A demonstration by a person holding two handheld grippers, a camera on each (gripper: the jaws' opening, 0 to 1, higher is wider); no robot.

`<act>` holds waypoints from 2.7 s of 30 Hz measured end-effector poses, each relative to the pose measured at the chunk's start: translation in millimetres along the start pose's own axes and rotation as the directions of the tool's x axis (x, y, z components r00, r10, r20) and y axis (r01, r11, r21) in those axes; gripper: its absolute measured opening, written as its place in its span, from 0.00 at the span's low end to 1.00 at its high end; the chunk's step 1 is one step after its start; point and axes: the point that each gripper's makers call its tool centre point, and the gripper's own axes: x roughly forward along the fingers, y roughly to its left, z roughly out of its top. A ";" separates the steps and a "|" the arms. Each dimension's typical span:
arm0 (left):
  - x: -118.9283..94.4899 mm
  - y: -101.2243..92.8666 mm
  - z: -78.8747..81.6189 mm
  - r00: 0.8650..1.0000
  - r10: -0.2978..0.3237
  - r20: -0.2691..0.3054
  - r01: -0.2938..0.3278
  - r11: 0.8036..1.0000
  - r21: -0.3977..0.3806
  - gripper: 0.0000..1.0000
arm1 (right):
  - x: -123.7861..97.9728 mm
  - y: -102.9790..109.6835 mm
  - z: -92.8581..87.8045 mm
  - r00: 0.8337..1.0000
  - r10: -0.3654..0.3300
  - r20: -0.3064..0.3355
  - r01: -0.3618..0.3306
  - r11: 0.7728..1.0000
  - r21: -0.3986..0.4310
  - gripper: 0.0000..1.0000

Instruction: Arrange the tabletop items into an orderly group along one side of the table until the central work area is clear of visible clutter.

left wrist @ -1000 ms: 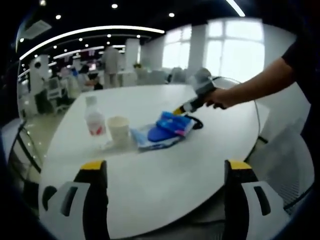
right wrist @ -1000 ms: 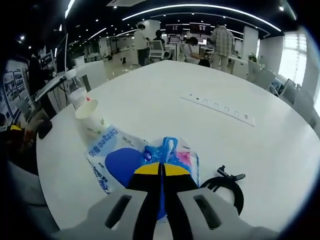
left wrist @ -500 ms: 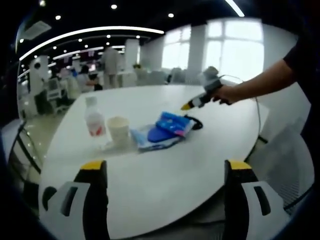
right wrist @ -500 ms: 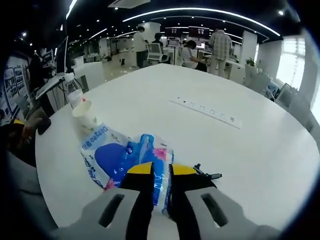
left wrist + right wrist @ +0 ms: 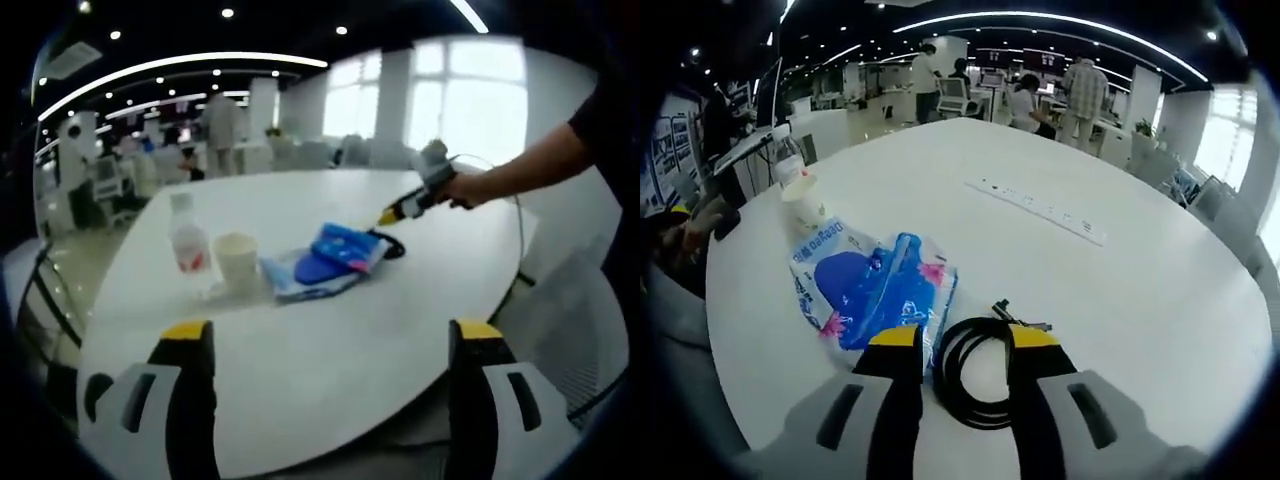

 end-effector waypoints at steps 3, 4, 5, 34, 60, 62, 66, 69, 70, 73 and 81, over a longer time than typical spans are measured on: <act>-0.2 -0.1 -0.5 1.000 0.000 -0.003 0.000 1.000 0.001 0.94 | 0.1 1.1 -8.0 1.000 0.012 -0.019 -0.012 1.000 -0.019 0.34; -0.3 -0.1 -0.3 1.000 0.000 -0.002 0.000 1.000 0.001 0.94 | 0.3 1.8 -10.6 1.000 0.017 -0.026 -0.017 0.999 -0.028 0.35; -0.4 -0.1 -0.2 1.000 0.001 -0.002 -0.001 1.000 0.000 0.94 | 0.8 1.6 -13.1 0.999 0.019 -0.034 -0.020 0.999 -0.033 0.36; 0.8 -0.8 -6.1 0.999 0.007 -0.045 -0.007 1.000 0.004 0.91 | 29.1 16.3 -66.1 0.979 0.164 -0.120 -0.174 0.982 -0.072 0.35; 1.5 0.8 -9.3 0.998 0.020 -0.065 -0.019 1.000 0.014 0.88 | 36.8 26.0 -60.6 0.989 0.130 -0.074 -0.140 0.979 -0.147 0.05; 1.4 1.1 -8.9 0.998 0.020 -0.061 -0.019 1.000 0.014 0.88 | 35.7 26.8 -60.3 0.990 0.119 -0.079 -0.132 0.974 -0.186 0.04; 1.3 1.0 -8.8 0.998 0.019 -0.059 -0.018 1.000 0.015 0.88 | 33.5 26.9 -60.8 0.991 0.105 -0.081 -0.121 0.967 -0.224 0.03; 1.1 1.2 -8.0 0.998 0.019 -0.054 -0.018 1.000 0.016 0.88 | 32.1 25.2 -60.1 0.992 0.093 -0.086 -0.113 0.959 -0.260 0.03; 1.0 1.1 -7.7 0.998 0.020 -0.054 -0.019 1.000 0.016 0.88 | 31.5 25.1 -59.7 0.992 0.092 -0.085 -0.111 0.959 -0.262 0.03; 1.0 0.8 -6.8 0.999 0.019 -0.050 -0.019 1.000 0.017 0.88 | 30.5 24.0 -59.5 0.993 0.086 -0.085 -0.106 0.957 -0.271 0.03; 0.7 1.2 -4.9 0.999 0.022 -0.042 -0.021 1.000 0.022 0.87 | 20.8 15.5 -58.9 0.995 0.051 -0.089 -0.075 0.952 -0.297 0.02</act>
